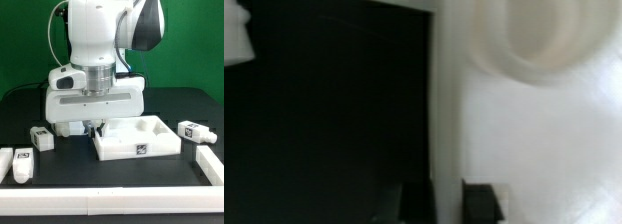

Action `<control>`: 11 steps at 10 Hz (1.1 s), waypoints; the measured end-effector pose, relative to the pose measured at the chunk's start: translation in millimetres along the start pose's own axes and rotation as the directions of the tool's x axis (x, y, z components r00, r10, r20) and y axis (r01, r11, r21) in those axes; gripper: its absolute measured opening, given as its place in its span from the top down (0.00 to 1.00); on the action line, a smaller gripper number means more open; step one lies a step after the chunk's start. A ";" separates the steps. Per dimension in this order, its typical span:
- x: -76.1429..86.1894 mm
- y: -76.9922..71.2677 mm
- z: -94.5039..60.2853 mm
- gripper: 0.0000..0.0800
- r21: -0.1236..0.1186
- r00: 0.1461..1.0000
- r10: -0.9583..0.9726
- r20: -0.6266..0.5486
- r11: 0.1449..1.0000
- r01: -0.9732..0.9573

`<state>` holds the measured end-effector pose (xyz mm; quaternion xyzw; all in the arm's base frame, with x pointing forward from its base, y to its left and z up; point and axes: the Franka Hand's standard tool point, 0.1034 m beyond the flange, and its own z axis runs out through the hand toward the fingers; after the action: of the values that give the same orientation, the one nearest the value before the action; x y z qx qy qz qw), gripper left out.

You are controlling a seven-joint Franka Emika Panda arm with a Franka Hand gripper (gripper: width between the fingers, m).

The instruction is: Assemble one leg

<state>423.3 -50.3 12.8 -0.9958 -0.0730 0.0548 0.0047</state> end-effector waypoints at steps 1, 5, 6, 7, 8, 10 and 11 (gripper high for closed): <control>0.4 0.7 -0.3 0.93 0.000 1.000 0.008 0.000 1.000 -0.008; 38.6 -0.1 -15.0 0.93 0.019 0.962 0.266 0.063 0.963 -0.268; 54.3 3.0 -19.2 0.93 0.037 0.970 0.234 0.069 0.971 -0.237; 66.3 4.9 -22.8 0.93 0.062 0.977 0.204 0.057 0.976 -0.207; 63.6 4.0 -20.1 0.93 0.059 0.976 0.211 0.057 0.975 -0.215; 62.7 3.9 -18.9 0.93 0.059 0.976 0.211 0.060 0.975 -0.215; 62.4 3.9 -18.6 0.93 0.059 0.976 0.211 0.060 0.975 -0.215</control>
Offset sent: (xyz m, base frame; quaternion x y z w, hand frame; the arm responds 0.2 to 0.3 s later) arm 0.0360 -0.0063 0.0111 -0.0108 -0.0859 0.2515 0.9640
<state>487.3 -45.1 24.5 -0.9954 0.0358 0.0841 0.0294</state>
